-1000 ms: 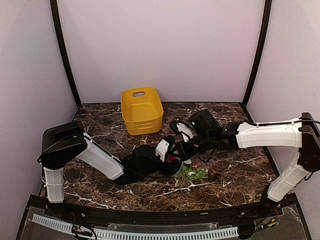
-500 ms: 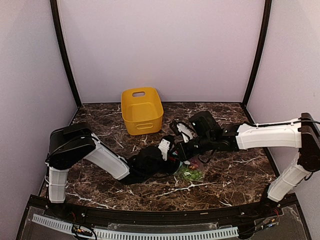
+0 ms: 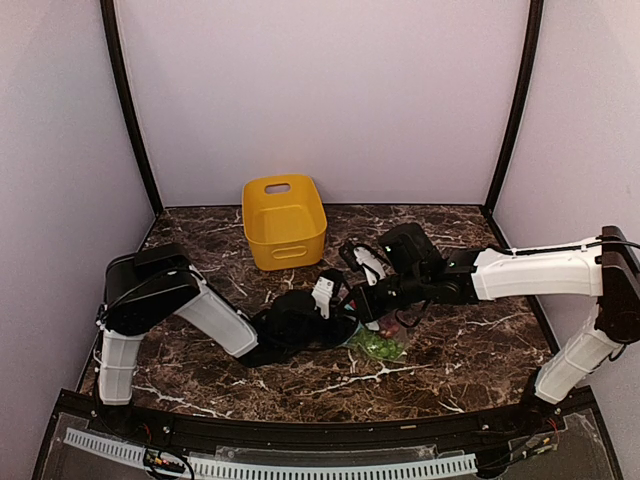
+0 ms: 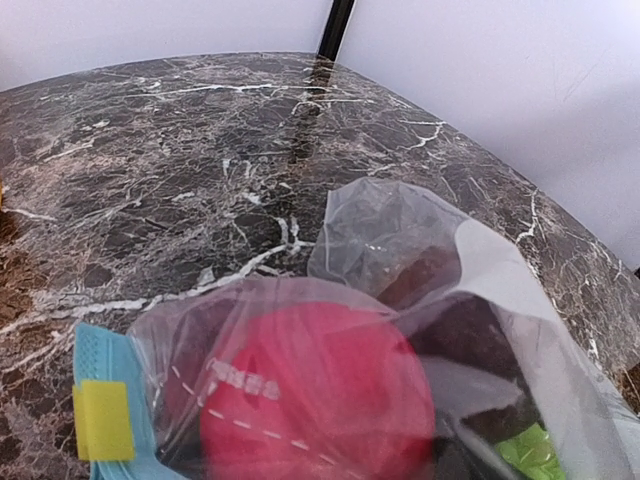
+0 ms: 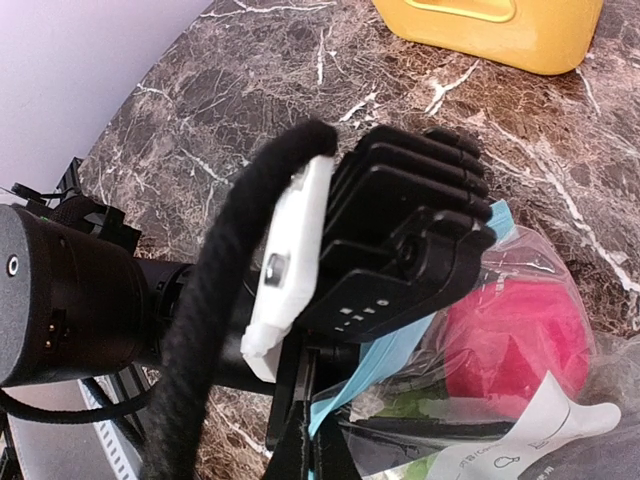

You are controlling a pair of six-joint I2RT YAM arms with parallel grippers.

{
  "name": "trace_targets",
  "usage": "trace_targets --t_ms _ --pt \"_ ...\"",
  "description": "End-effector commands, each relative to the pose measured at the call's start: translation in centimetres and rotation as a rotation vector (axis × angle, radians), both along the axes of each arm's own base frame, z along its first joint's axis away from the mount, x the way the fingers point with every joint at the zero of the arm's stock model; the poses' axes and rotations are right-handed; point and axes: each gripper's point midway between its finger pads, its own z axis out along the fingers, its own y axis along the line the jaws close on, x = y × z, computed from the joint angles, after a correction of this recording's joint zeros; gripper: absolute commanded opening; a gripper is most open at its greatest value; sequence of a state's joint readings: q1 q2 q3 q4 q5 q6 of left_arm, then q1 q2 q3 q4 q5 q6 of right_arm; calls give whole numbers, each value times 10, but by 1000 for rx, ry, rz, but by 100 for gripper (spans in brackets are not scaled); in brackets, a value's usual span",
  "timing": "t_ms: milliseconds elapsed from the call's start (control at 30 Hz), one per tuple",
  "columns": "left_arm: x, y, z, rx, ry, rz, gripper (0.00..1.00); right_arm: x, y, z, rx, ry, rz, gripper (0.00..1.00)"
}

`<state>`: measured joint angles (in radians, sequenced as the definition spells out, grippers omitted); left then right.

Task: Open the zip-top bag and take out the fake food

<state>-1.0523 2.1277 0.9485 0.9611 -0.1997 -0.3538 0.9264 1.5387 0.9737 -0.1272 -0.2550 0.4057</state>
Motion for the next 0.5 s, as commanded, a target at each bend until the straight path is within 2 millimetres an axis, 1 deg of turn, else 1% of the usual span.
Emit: trace_targets --t_ms 0,33,67,100,233,333,367,400,433,467 --pt "-12 4 7 19 -16 -72 54 -1 2 15 53 -23 13 0" --pt "-15 4 17 14 -34 -84 54 0 0 13 48 -22 7 0" --pt "-17 4 20 23 -36 -88 52 1 -1 12 45 -22 2 0" --pt "-19 4 28 30 -44 -96 52 2 -2 10 41 -21 -2 0" --pt "-24 7 46 61 -46 -98 50 5 -5 7 31 -24 -15 0" --pt "-26 9 57 69 -26 -95 50 7 -8 7 22 -32 -27 0" --pt "-28 12 57 91 -8 -101 50 8 -9 7 19 -34 -31 0" --pt "-28 11 64 87 -5 -102 50 8 -10 6 17 -36 -34 0" --pt "-31 13 58 116 19 -110 50 9 -10 7 18 -38 -34 0" --pt "-32 14 63 113 26 -111 50 9 -11 7 14 -41 -36 0"
